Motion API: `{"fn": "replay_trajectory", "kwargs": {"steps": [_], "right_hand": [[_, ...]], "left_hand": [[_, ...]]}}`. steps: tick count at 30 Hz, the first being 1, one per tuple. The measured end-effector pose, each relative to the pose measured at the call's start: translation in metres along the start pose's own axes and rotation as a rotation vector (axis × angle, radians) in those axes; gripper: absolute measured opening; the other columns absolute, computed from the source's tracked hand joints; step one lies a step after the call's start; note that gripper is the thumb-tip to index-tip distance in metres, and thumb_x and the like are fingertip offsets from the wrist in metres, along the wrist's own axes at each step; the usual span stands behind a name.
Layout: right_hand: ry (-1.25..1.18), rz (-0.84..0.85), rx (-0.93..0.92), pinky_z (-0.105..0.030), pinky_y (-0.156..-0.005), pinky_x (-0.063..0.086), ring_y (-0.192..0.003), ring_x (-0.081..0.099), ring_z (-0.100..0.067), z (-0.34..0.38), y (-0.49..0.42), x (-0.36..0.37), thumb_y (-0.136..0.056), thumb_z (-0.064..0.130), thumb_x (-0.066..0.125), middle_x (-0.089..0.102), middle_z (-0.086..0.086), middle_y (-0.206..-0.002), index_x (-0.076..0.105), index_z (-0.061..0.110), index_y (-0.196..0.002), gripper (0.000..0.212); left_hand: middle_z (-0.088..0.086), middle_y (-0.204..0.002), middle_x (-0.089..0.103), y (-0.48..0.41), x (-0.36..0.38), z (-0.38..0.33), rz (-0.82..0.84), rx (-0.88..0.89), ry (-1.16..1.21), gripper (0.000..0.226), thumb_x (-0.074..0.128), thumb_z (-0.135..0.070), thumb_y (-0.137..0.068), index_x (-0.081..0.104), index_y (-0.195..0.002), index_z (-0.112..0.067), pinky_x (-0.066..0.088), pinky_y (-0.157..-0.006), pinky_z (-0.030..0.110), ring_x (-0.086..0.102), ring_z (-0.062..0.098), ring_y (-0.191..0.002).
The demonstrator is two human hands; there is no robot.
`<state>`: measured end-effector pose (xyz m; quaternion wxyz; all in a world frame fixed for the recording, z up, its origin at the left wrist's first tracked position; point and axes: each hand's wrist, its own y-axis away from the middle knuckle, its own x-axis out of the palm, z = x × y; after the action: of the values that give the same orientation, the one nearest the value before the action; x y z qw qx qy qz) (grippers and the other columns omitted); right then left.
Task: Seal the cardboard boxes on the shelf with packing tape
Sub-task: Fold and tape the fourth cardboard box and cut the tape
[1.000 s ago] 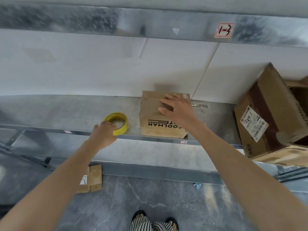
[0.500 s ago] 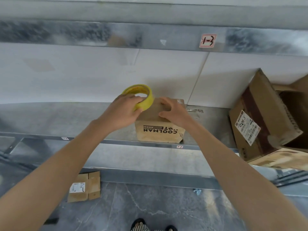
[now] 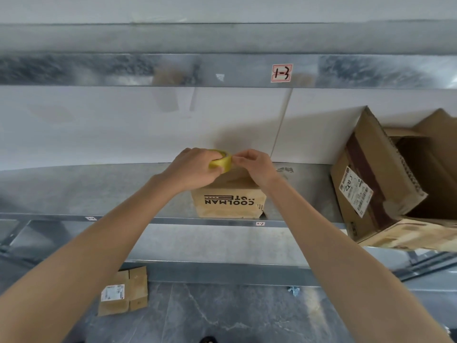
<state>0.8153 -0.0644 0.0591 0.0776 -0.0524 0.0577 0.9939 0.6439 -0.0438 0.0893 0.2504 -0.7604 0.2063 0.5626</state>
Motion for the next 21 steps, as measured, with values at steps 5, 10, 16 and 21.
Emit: {"fn": "replay_trajectory", "kwargs": {"steps": [5,10,16,21], "right_hand": [[0.083,-0.035,0.034,-0.006,-0.050,0.036,-0.064,0.049,-0.005,-0.002,-0.002,0.001,-0.089,0.012,0.063,0.059,0.004,-0.070,0.064,0.011,-0.085,0.004],[0.048,-0.029,0.020,-0.003,-0.054,0.037,-0.065,0.051,-0.003,-0.003,-0.002,0.001,-0.090,0.009,0.060,0.061,0.004,-0.070,0.061,0.017,-0.073,0.019],[0.026,-0.054,0.054,-0.023,-0.080,0.039,-0.083,0.053,-0.011,-0.006,-0.004,-0.005,-0.089,0.009,0.059,0.063,0.002,-0.077,0.061,0.019,-0.068,0.024],[-0.136,-0.110,0.084,-0.029,-0.090,0.042,-0.087,0.053,-0.020,-0.007,-0.007,-0.011,-0.089,0.003,0.052,0.060,-0.002,-0.071,0.056,0.014,-0.070,0.023]], "left_hand": [[-0.006,-0.064,0.051,-0.001,-0.007,0.010,-0.022,-0.053,-0.007,0.037,0.053,-0.047,-0.089,0.046,-0.063,-0.021,0.026,-0.051,0.026,0.048,0.012,-0.061],[-0.001,-0.065,0.050,-0.014,-0.019,0.009,0.017,-0.130,0.063,0.046,0.053,-0.056,-0.084,0.042,-0.060,-0.019,0.024,-0.050,0.030,0.046,0.015,-0.061],[0.000,-0.069,0.050,-0.030,-0.027,0.012,0.044,-0.231,-0.082,0.052,0.053,-0.066,-0.078,0.047,-0.059,-0.018,0.024,-0.051,0.027,0.050,0.021,-0.068],[0.001,-0.067,0.059,-0.024,-0.025,0.024,0.066,-0.310,0.244,0.063,0.047,-0.078,-0.063,0.052,-0.062,-0.015,0.036,-0.056,0.027,0.054,0.015,-0.063]]}}
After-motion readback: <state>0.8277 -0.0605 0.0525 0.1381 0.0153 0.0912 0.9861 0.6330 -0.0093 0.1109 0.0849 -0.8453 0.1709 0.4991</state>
